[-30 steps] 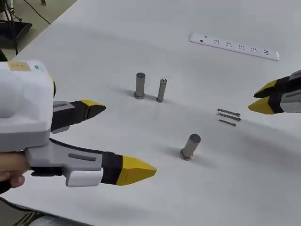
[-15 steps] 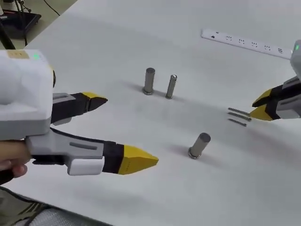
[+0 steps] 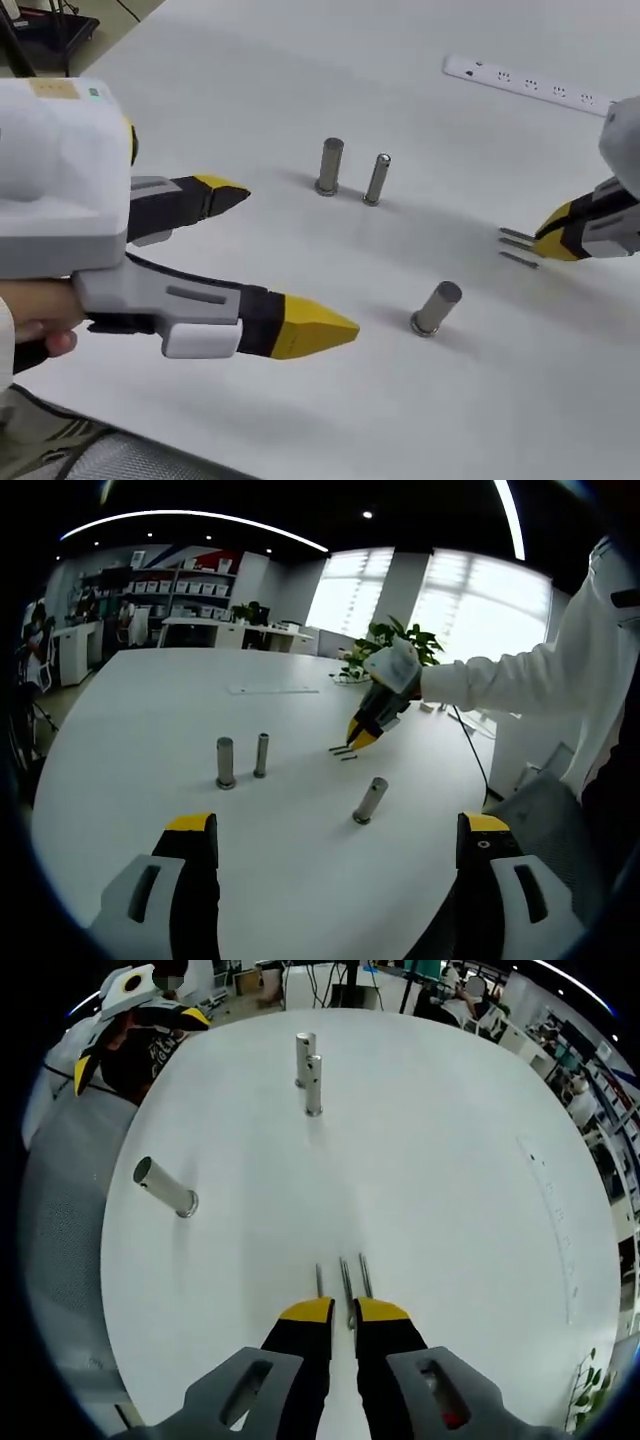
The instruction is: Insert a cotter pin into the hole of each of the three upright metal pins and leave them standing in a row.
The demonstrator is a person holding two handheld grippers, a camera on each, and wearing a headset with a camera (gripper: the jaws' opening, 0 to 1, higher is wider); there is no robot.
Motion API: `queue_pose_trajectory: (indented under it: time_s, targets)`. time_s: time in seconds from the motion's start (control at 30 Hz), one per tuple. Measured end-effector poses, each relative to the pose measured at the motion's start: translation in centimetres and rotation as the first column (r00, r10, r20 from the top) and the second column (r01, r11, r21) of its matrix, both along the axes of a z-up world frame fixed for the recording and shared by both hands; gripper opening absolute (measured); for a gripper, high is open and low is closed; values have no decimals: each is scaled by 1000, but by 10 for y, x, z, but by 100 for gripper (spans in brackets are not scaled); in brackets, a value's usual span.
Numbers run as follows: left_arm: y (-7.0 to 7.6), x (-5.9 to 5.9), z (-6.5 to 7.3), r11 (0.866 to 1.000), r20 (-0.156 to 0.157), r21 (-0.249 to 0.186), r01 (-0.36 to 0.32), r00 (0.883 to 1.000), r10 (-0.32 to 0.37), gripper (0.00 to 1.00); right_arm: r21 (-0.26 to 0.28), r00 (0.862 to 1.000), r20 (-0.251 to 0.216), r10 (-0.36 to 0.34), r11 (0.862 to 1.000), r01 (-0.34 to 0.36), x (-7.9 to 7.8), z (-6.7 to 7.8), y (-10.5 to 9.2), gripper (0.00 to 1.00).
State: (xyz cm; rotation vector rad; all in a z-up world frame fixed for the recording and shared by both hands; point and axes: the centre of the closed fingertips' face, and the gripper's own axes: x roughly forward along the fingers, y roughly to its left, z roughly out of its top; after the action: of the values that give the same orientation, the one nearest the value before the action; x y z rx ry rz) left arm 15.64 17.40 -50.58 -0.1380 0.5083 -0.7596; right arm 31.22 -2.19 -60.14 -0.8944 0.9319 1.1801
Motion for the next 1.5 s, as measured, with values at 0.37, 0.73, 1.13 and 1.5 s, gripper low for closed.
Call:
queue_pose_trajectory:
  time_s: [0.37, 0.73, 1.13, 1.5]
  targets:
    - [-8, -4, -5, 1000, -16, -14, 16, 1000, -17, 99, -56, 1000, -1, 25, 998, -25, -2, -7, -1, 0]
    - [-7, -4, -7, 1000, -22, -17, 17, 1000, -18, 99, -69, 999, -7, 31, 997, -31, -2, -10, 2, 1]
    - [-14, -8, -7, 1000, -29, -11, 21, 999, -22, 97, -74, 999, -22, 37, 996, -39, -3, -10, 3, 0]
    - [-8, -6, -9, 1000, -34, -9, 5, 999, -6, 96, -79, 999, -30, 38, 996, -40, -2, -11, 2, 0]
